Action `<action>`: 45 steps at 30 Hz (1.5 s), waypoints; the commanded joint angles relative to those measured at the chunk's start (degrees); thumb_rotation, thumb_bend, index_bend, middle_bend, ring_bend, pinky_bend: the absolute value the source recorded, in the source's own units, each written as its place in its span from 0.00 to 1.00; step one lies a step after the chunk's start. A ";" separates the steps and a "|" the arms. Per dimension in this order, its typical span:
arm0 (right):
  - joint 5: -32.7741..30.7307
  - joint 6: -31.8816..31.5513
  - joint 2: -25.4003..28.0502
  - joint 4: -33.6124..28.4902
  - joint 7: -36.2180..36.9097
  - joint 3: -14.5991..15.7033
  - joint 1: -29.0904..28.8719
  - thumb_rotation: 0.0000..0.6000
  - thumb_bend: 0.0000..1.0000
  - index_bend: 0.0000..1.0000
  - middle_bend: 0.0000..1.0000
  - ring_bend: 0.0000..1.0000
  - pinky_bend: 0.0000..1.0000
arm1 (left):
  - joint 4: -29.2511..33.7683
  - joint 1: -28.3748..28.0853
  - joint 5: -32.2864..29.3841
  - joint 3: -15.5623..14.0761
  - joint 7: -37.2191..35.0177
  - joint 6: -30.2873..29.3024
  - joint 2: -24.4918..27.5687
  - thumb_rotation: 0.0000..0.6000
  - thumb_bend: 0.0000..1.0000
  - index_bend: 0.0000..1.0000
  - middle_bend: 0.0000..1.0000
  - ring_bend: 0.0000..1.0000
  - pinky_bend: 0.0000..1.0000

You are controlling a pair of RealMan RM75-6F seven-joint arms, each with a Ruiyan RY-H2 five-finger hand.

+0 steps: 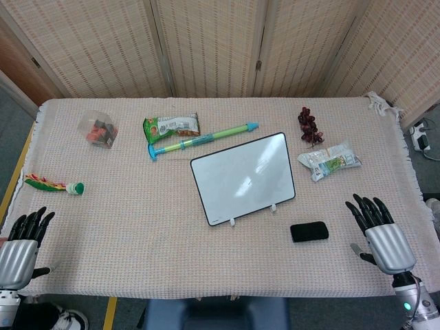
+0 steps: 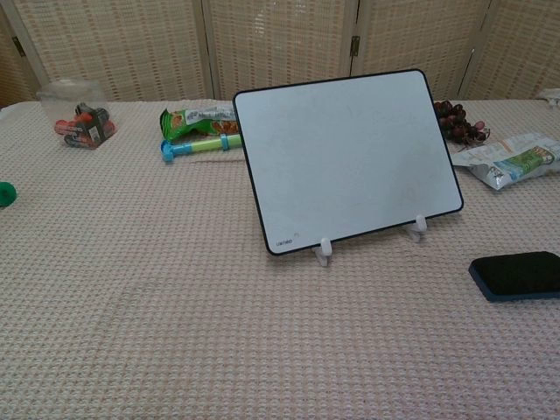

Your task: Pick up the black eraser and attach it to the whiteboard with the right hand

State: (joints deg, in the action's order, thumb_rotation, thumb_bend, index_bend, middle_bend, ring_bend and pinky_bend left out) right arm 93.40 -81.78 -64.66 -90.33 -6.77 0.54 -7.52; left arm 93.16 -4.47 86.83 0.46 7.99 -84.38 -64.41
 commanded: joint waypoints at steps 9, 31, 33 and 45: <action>-1.07 6.47 -0.50 -0.03 -1.06 0.64 -2.87 1.00 0.26 0.02 0.00 0.00 0.00 | -0.24 -0.74 -1.11 0.27 1.33 1.61 -0.61 1.00 0.11 0.00 0.00 0.00 0.00; -19.63 28.32 -7.14 -3.01 -18.37 -2.65 -15.16 1.00 0.26 0.27 0.00 0.00 0.00 | 0.12 -0.31 -0.84 0.08 0.39 0.75 -0.26 1.00 0.11 0.00 0.00 0.00 0.00; -20.96 28.78 -7.76 -2.75 -18.99 -2.70 -15.62 1.00 0.26 0.27 0.00 0.00 0.00 | 0.17 -0.28 -0.64 0.03 0.31 0.64 -0.20 1.00 0.11 0.00 0.00 0.00 0.00; -25.26 28.41 -11.35 0.93 -20.46 -2.75 -17.00 1.00 0.26 0.39 0.00 0.00 0.00 | 0.16 -0.17 -0.34 -0.09 -0.36 0.43 0.08 1.00 0.11 0.00 0.00 0.00 0.00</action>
State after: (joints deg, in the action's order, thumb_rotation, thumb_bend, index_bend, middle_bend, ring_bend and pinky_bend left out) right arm 68.37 -53.28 -75.71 -89.72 -27.24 -2.21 -24.37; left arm 93.33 -4.64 86.48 0.37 7.62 -83.94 -64.33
